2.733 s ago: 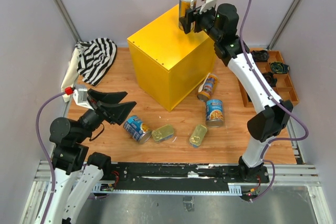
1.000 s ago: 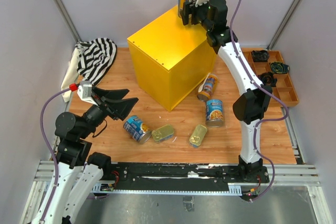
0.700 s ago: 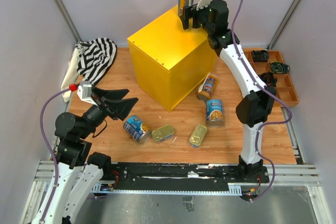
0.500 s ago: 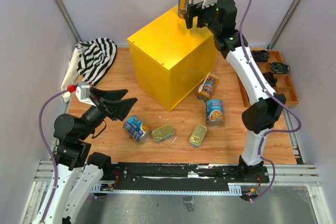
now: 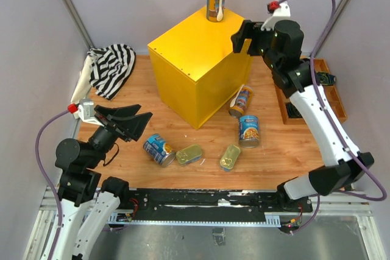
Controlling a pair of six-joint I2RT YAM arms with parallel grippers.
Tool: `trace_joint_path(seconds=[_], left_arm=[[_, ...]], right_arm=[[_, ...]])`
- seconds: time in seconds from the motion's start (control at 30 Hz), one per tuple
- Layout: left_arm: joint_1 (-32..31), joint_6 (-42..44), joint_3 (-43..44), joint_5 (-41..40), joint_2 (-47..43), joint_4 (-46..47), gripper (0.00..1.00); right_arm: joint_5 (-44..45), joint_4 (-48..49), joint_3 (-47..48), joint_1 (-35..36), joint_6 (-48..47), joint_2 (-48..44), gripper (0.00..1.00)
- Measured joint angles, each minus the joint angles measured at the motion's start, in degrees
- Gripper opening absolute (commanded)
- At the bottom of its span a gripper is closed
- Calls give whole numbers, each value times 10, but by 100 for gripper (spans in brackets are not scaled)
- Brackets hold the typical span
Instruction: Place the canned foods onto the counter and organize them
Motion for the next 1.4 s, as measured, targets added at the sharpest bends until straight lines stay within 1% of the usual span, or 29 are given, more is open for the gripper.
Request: trace_joint_path(seconds=[0.2, 0.3, 0.4, 0.53, 0.73, 1.03, 1.13, 1.4], left_arm=[[0, -15, 0, -20, -12, -12, 74], [0, -23, 0, -23, -19, -13, 74], [0, -25, 0, -23, -24, -16, 74], [0, -24, -1, -21, -25, -18, 74], [0, -22, -14, -19, -26, -19, 74], [0, -20, -35, -12, -28, -14, 74], [0, -18, -40, -9, -30, -10, 74], [0, -19, -60, -5, -30, 10, 74]], right_arm=[[47, -49, -144, 0, 90, -92, 96], [65, -65, -221, 0, 131, -122, 99], [74, -73, -286, -7, 174, -133, 100], [66, -76, -329, -36, 217, -115, 99], [46, -63, -329, -65, 248, -38, 98], [14, -40, -322, -105, 265, 59, 98], [7, -39, -304, -111, 264, 91, 98], [-3, -35, -217, -113, 259, 173, 98]])
